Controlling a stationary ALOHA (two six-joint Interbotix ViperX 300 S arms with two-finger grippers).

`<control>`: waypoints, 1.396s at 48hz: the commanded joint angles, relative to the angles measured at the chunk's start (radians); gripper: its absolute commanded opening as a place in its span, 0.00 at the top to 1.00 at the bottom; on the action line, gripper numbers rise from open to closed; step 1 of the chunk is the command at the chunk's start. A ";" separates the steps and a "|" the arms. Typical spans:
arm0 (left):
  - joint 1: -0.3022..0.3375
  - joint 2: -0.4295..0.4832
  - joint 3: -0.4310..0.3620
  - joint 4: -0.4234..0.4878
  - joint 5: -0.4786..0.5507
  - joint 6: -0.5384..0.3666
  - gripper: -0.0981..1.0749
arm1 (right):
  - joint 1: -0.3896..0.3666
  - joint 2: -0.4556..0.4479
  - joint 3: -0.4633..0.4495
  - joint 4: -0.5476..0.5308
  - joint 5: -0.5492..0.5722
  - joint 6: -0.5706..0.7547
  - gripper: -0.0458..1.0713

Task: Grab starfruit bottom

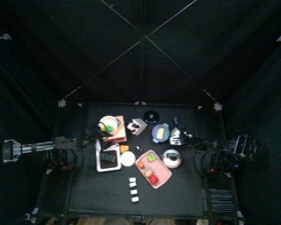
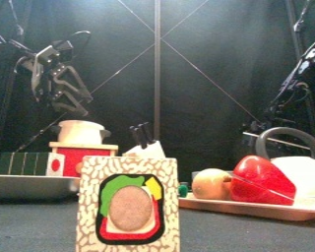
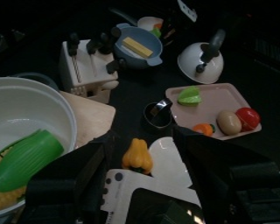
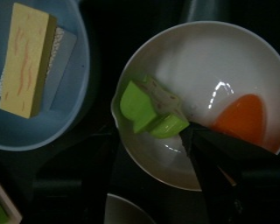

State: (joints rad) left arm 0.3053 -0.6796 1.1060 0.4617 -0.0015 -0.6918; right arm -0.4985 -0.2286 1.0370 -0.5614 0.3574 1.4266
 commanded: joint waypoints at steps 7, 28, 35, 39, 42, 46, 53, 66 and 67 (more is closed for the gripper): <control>0.002 -0.002 -0.012 0.002 -0.006 -0.002 0.15 | -0.040 -0.071 -0.012 0.043 0.003 0.003 0.13; 0.002 -0.002 -0.012 0.002 -0.006 -0.002 0.14 | -0.092 -0.092 0.008 0.038 -0.003 0.000 0.14; 0.002 -0.002 -0.012 0.002 -0.006 -0.002 0.14 | -0.092 -0.087 0.011 0.037 -0.005 0.000 0.14; 0.002 -0.002 -0.012 0.002 -0.006 -0.002 0.14 | -0.092 -0.081 0.011 0.035 -0.005 -0.003 0.14; 0.002 -0.002 -0.012 0.000 -0.006 -0.002 0.14 | -0.092 -0.074 0.011 0.035 -0.006 -0.008 0.14; 0.002 -0.002 -0.012 0.002 -0.006 -0.002 0.15 | -0.092 -0.060 0.008 0.025 -0.012 -0.009 0.14; 0.002 -0.002 -0.012 0.002 -0.006 -0.002 0.15 | -0.092 -0.038 0.003 -0.002 -0.029 -0.005 0.15; 0.000 -0.003 -0.012 0.002 -0.006 -0.002 0.14 | -0.094 -0.025 0.006 -0.020 -0.031 -0.003 0.31; 0.002 -0.003 -0.012 0.002 -0.006 -0.002 0.15 | -0.094 -0.023 0.006 -0.018 -0.032 -0.003 0.32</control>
State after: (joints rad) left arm 0.3053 -0.6796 1.1060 0.4633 -0.0015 -0.6934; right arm -0.5860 -0.2470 1.0538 -0.5783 0.3267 1.4235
